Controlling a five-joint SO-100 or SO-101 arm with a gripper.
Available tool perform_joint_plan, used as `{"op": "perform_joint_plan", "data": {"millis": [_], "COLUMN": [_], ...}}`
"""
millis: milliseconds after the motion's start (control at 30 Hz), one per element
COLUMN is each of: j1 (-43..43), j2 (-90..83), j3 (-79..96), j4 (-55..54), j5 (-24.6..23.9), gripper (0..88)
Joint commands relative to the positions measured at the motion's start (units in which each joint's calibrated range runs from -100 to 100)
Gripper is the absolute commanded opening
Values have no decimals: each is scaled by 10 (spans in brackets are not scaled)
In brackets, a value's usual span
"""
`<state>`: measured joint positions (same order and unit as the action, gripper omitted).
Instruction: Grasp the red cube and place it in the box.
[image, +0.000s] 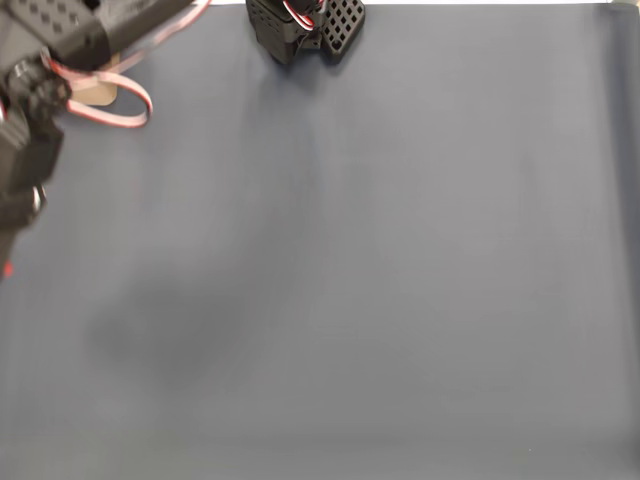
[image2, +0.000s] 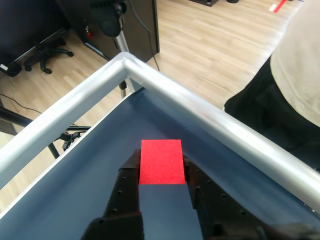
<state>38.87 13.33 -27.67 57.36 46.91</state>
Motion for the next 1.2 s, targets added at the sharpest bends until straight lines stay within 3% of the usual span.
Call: {"op": "perform_joint_plan", "data": {"millis": [0, 1167], "j1": [35, 230], "j2": [-96, -473], "j3": [37, 486], "j4": [-2, -115], "j5": [-2, 9], "gripper": [38, 38]}}
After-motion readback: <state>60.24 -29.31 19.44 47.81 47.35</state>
